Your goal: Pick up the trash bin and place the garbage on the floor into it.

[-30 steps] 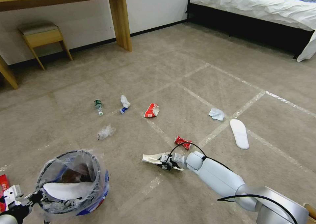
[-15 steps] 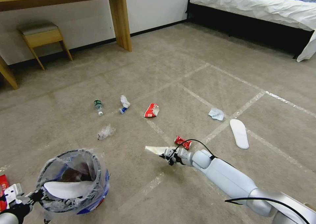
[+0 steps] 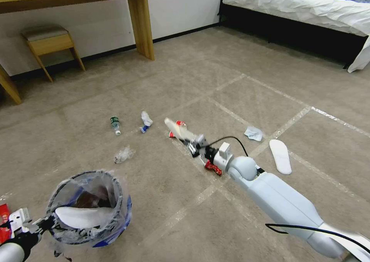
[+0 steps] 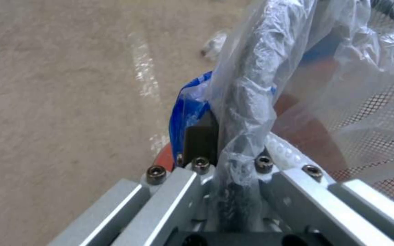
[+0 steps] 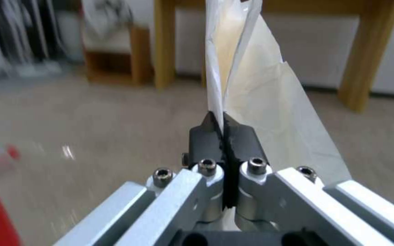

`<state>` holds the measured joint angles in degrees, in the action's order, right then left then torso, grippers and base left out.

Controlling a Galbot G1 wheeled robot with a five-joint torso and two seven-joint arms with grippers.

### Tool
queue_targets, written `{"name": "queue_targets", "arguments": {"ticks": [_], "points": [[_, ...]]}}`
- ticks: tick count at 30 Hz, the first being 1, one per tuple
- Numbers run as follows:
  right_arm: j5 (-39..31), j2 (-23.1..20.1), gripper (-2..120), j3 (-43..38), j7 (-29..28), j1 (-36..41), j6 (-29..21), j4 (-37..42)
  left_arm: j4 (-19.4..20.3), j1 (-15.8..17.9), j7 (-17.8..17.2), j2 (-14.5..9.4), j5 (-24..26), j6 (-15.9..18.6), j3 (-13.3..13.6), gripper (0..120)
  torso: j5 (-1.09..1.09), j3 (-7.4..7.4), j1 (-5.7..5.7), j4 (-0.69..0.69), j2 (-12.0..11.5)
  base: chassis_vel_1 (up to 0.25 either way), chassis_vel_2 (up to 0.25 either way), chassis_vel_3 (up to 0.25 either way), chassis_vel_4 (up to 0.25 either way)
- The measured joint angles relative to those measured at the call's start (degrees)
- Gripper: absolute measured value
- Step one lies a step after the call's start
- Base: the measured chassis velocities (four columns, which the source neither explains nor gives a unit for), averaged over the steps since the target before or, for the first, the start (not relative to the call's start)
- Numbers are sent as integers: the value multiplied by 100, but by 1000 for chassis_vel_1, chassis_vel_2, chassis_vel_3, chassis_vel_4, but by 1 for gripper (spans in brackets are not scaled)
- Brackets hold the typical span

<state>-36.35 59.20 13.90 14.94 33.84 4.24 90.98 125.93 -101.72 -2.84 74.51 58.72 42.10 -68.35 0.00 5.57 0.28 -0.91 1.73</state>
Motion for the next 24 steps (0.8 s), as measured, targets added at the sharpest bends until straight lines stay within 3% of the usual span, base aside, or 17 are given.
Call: {"name": "queue_targets", "arguments": {"ticks": [5, 14, 19, 20, 21, 24], "points": [[-796, -117, 0, 38, -290, -47, 9, 1177, 184, 119, -139, -73, 144, 3, 129, 1, 0, 0, 0, -2, 0, 0, 0, 0, 0], [-1623, 72, 0, 552, -431, -400, 323, 1715, 320, 79, -251, -217, 356, 8, 100, 1, -1, 0, 0, -2, 0, 0, 0, 0, 0], [-2160, 877, 0, 1272, -528, -851, 580, 1670, 396, 36, -387, -283, 540, 8, 66, 1, -1, 0, 0, 0, 0, 0, 0, 0, 0], [-2160, 877, 0, 1272, -528, -851, 580, 1670, 396, 36, -387, -283, 540, 8, 66, 1, -1, 0, 0, 0, 0, 0, 0, 0, 0], [-2329, 1183, 0, 1585, -581, -1022, 623, 1602, 417, 31, -423, -296, 581, 8, 65, 1, -3, 0, 0, 1, 0, 0, 0, 0, 0], [-2443, 1424, 0, 1968, -624, -1169, 684, 1475, 435, 23, -451, -308, 608, 8, 72, 1, -2, 0, 0, 0, 0, 0, 0, 0, 0]]}}
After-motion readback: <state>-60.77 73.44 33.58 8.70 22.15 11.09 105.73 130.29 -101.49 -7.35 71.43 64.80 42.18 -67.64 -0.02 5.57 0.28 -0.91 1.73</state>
